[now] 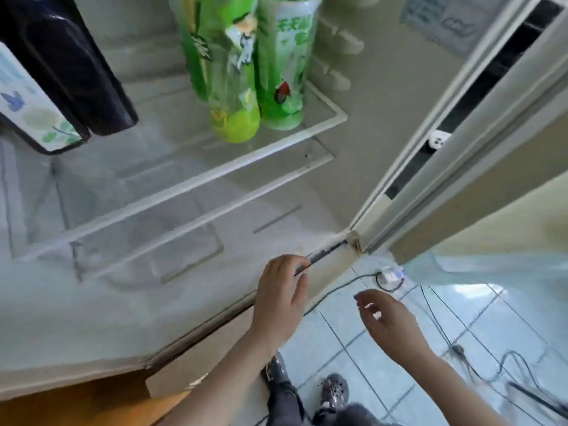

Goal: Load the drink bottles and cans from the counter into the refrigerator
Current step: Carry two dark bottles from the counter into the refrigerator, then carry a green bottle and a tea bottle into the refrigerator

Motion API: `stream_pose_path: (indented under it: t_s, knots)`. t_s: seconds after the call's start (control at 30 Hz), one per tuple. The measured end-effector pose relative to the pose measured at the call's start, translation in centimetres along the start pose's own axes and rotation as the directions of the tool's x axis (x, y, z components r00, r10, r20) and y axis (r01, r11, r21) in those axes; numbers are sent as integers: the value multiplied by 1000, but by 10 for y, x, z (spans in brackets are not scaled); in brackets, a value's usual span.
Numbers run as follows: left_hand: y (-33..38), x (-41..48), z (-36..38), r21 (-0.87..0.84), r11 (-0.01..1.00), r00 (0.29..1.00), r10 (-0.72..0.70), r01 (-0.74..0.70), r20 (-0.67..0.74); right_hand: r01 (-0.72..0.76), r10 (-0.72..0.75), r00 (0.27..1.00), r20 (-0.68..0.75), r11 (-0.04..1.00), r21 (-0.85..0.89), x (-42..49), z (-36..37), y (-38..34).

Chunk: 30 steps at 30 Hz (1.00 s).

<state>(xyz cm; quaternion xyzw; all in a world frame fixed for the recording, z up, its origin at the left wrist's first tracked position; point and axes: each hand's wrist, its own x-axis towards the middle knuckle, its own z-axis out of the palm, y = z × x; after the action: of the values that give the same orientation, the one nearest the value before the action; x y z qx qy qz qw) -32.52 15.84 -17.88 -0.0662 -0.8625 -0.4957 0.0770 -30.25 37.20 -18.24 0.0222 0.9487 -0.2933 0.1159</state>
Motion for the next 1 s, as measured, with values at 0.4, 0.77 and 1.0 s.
stream_pose_path:
  t_s: [0.4,0.77,1.0]
  knots:
    - [-51,-152,136,536,793,366,-609,291,703,-696,696,572,434,692,-194,-253,93,186]
    - [0,-360,220,598,716,189,-572,-361,799,-946,850,323,417,279,164,-553,143,259]
    - [91,-407,288,484,754,93,-499,-444,862,-916,904,142,404,-34,399,-682,162,269]
